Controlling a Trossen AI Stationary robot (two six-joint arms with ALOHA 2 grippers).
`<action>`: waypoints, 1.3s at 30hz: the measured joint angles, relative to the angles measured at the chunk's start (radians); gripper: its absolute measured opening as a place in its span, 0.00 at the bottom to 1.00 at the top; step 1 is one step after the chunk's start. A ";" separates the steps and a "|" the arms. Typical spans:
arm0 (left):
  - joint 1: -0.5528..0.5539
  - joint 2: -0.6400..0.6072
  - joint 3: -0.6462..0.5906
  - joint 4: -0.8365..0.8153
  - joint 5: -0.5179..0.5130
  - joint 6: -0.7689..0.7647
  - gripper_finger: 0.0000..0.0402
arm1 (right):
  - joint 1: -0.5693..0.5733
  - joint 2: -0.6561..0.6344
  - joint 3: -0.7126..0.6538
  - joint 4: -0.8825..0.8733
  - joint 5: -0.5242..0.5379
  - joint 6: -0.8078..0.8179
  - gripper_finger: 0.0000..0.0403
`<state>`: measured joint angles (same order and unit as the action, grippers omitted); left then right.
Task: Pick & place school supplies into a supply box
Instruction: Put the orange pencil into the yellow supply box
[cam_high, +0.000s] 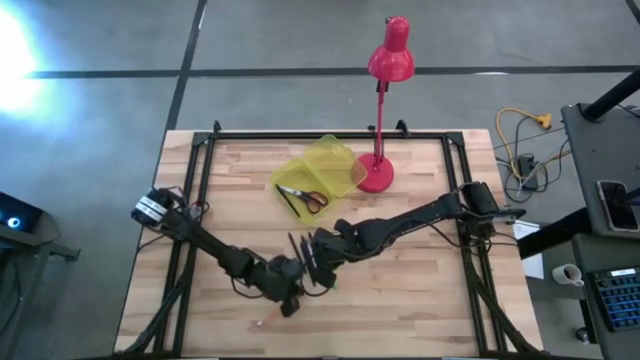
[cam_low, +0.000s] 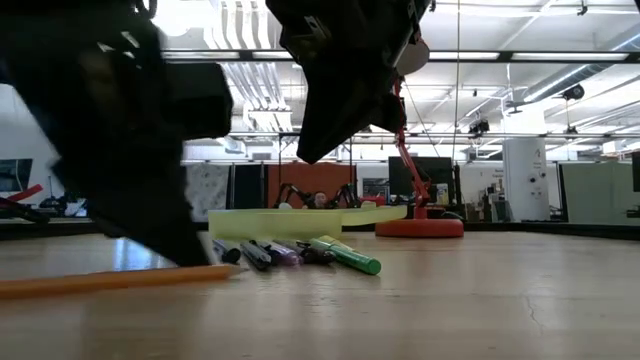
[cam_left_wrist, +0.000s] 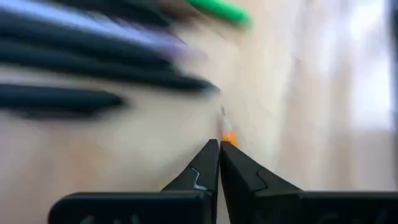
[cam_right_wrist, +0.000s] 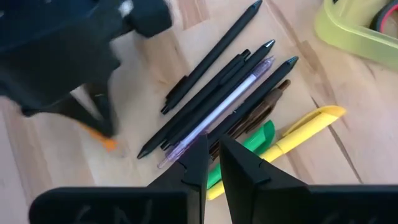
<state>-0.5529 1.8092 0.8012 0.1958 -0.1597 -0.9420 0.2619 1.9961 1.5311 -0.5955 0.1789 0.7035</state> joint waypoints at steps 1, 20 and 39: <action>-0.010 0.000 -0.002 0.014 0.036 -0.001 0.00 | 0.000 0.000 0.000 0.002 -0.015 -0.004 0.08; -0.224 -0.162 -0.033 -0.275 -0.246 -0.160 0.00 | 0.099 0.085 0.000 0.275 -0.320 0.133 0.08; -0.422 -0.143 0.007 -0.131 -0.235 -0.311 0.00 | 0.119 0.163 0.029 0.293 -0.168 0.128 0.08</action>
<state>-0.9752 1.6661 0.8082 0.0647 -0.3943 -1.2530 0.3811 2.1588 1.5600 -0.3023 0.0112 0.8320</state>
